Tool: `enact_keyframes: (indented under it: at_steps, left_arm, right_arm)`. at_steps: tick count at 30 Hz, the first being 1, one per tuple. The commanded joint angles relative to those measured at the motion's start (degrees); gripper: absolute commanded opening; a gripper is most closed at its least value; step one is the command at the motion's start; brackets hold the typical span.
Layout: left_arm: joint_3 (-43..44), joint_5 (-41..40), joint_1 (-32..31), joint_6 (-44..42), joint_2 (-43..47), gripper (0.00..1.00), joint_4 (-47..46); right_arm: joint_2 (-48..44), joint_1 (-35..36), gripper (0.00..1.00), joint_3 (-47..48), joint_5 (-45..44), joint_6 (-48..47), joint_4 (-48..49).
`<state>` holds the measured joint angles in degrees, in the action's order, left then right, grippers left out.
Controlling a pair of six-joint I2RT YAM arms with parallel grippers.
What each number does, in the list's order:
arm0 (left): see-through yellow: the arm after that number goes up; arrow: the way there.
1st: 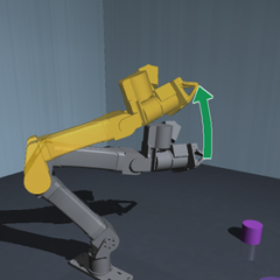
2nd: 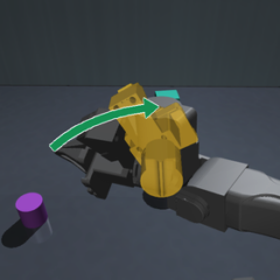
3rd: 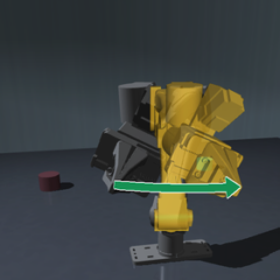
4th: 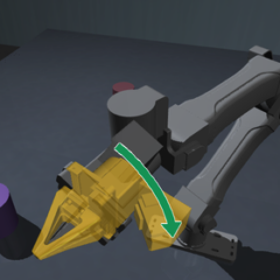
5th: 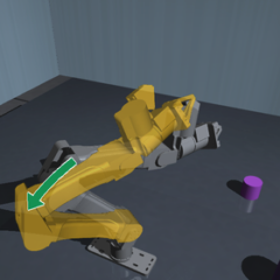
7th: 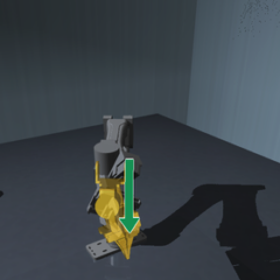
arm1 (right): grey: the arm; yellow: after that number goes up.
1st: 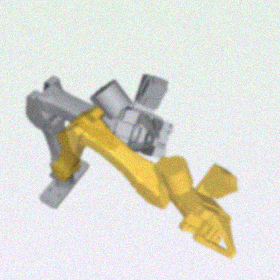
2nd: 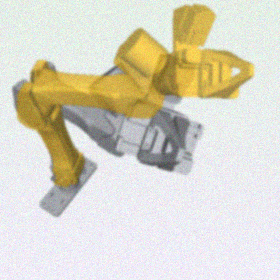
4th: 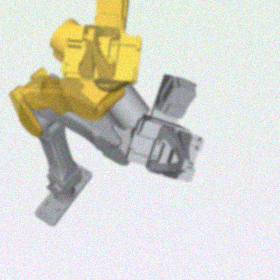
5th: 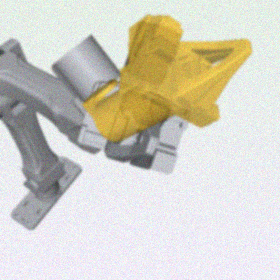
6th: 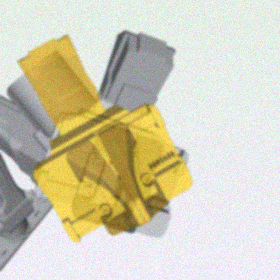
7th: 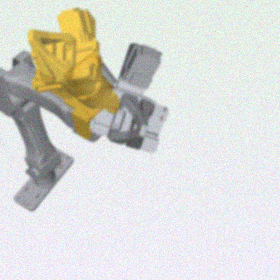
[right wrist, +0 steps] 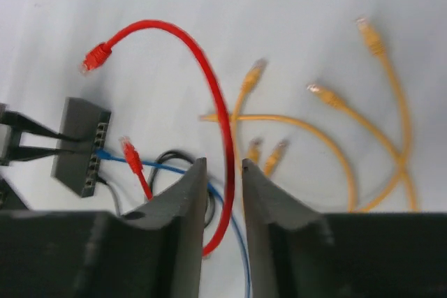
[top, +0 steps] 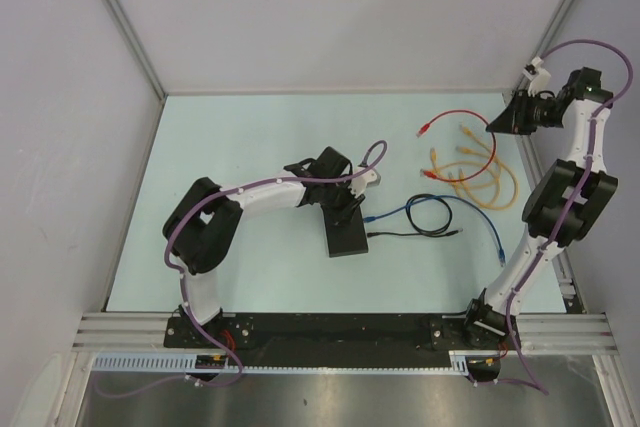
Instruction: Pull the plug from the switch port
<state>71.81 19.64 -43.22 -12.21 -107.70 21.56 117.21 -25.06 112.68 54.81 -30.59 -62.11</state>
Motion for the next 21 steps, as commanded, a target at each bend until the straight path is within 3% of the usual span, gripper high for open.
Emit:
enact_keyframes:
  at_steps: [1, 4, 6, 10, 11, 12, 13, 14, 16, 17, 19, 21]
  left_arm:
    - [0.61, -1.44, -0.02, -2.38, -1.64, 0.30, 4.10]
    - [1.84, -3.11, -0.37, -3.52, -0.76, 0.30, 5.24]
    - [3.07, -5.56, -0.37, -4.22, 0.03, 0.30, 6.03]
    - [3.95, -7.25, 0.15, -5.10, 4.67, 0.30, 7.53]
    - [3.43, -7.33, 0.33, -5.02, 5.74, 0.30, 7.88]
    - [2.99, -7.51, 0.68, -4.85, 7.23, 0.31, 8.14]
    - [2.37, -7.77, 1.03, -4.06, 8.55, 0.31, 8.58]
    - [0.80, -7.77, 1.38, -3.44, 11.34, 0.31, 8.50]
    - [-1.05, -8.82, 3.23, -0.55, 13.47, 0.32, 8.32]
    - [-2.36, -9.18, 3.93, 0.77, 14.35, 0.33, 8.67]
    - [-3.78, -10.40, 6.04, 3.76, 14.01, 0.33, 9.73]
    - [-6.76, -16.10, 6.48, 6.22, 14.09, 0.43, 8.25]
  right_arm:
    - [1.53, -1.13, 0.64, 3.68, -8.29, 9.49, 9.20]
    - [1.54, -1.22, 1.00, 2.81, -10.51, 8.79, 7.09]
    - [-0.83, -0.87, 1.00, -1.99, -7.89, 9.66, 8.57]
    - [-14.06, 4.57, 1.00, -10.34, -8.48, 8.88, 10.16]
    - [-19.59, 8.50, 1.00, -14.82, -10.92, 11.14, 14.17]
    - [-25.13, 10.62, 1.00, -21.73, -16.17, 12.64, 26.04]
    - [-30.58, 13.60, 1.00, -33.12, -19.62, 12.05, 32.25]
    - [-41.25, 19.55, 1.00, -39.23, -23.39, 11.35, 37.88]
    - [-47.66, 24.86, 1.00, -50.39, -31.93, 12.91, 50.21]
    - [-49.51, 30.71, 1.00, -52.28, -36.22, 15.01, 53.20]
    - [-47.70, 33.49, 1.00, -53.09, -35.31, 21.34, 53.50]
    - [-42.60, 34.46, 1.00, -53.35, -23.12, 24.60, 52.01]
